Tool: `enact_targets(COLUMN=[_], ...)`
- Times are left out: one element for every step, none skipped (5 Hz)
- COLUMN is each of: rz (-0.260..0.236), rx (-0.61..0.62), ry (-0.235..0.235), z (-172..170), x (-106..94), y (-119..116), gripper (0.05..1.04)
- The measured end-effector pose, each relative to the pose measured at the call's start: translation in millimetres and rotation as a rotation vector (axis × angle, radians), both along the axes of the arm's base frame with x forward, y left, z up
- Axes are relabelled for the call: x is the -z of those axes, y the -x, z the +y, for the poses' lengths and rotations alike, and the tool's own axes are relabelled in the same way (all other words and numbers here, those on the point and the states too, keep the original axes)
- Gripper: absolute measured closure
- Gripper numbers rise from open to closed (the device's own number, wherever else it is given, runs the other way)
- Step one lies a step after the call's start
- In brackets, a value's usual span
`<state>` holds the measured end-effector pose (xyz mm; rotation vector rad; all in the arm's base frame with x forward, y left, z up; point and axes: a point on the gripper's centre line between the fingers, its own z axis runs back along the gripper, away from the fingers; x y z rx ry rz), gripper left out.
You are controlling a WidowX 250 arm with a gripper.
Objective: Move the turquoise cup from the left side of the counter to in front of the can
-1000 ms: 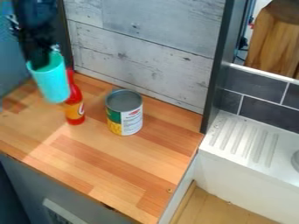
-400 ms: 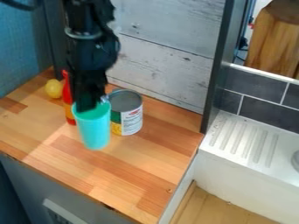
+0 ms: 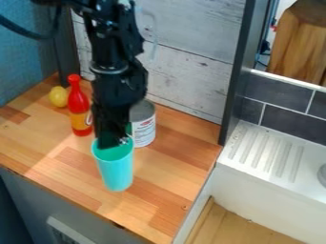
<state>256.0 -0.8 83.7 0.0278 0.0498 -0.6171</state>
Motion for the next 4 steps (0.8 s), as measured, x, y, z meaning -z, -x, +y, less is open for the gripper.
enact_targets(rz=[0.031,0.040,0.028,0.027], rx=[0.056,0.074,0.079,0.082], ry=[0.047,0.051,0.048,0.032], z=[-17.8,-22.9,-22.5,-20.4], x=[25.1,35.6,36.7,36.2], y=[-6.3,-11.1,-13.7,-13.4], gripper=[0.996,0.996,0.996,0.965])
